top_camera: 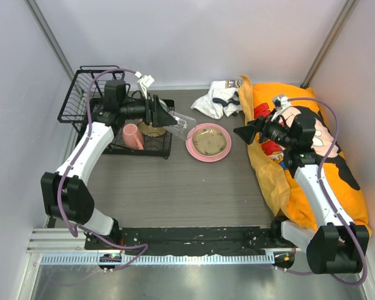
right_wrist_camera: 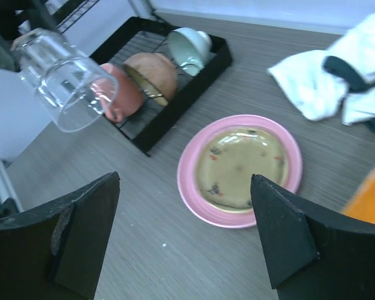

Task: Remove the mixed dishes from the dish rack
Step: Pick up the cup from the dish rack.

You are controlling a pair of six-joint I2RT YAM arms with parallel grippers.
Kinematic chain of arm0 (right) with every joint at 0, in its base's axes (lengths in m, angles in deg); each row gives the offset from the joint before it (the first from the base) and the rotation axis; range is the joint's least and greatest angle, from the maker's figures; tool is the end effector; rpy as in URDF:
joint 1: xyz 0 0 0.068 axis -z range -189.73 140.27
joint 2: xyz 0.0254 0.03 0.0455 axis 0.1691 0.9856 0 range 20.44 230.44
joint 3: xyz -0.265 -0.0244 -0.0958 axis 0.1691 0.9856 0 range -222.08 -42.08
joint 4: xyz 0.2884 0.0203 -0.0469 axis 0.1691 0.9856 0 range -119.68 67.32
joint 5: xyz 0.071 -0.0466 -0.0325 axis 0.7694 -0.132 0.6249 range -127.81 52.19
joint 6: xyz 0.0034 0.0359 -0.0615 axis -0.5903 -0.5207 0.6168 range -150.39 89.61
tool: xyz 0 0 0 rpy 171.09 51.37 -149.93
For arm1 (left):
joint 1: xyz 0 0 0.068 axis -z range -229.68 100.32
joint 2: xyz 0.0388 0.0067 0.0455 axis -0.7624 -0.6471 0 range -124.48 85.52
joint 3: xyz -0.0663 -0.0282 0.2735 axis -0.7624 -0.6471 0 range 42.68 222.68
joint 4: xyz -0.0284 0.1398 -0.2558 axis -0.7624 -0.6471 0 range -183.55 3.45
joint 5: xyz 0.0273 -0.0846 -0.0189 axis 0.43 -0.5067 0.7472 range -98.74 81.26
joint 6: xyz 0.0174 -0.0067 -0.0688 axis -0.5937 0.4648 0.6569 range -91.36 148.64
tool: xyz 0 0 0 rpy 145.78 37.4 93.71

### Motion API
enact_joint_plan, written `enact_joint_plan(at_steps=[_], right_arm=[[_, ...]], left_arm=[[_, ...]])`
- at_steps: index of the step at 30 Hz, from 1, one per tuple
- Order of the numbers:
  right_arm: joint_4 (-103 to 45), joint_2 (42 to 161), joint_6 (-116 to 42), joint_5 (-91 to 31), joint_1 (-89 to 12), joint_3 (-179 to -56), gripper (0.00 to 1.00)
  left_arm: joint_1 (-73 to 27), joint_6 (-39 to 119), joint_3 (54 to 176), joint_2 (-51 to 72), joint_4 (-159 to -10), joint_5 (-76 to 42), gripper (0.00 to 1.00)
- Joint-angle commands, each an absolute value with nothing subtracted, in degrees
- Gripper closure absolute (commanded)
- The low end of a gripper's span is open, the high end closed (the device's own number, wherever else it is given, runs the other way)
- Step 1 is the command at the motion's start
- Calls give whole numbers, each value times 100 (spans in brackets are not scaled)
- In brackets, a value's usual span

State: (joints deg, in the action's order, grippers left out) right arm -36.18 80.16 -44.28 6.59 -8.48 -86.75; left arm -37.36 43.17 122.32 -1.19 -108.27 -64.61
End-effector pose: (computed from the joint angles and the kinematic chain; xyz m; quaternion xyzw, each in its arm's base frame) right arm 0.2814 0.0347 0.3187 -0.1519 0.7280 0.3511 0.5689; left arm 0.3624 -0.1288 0.3611 0.2238 0.7649 -0.4966 0.3439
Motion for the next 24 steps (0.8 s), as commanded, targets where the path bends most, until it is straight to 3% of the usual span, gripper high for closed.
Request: enact_joint_plan(at_steps=[1,9,13,24], right_arm=[[-4567,8301,-4920,834,-1465,-8691,13],[-5479,8767,-5227,710,-2072,-8717,19],[-5823,8960,-5421,693,-2247,-8831,23],[-6246,9593,-5684,517,-2617,-9481,29]], left_arm=[[-3773,6781,11819,36,-7719,-7404,100],[-3773,9889,11186,-473,-3803,-7527,100],[-3773,10833,10966,-764,-2568,-7492,100],[-3773,10880,10649,-720,-2371,-7465,100]])
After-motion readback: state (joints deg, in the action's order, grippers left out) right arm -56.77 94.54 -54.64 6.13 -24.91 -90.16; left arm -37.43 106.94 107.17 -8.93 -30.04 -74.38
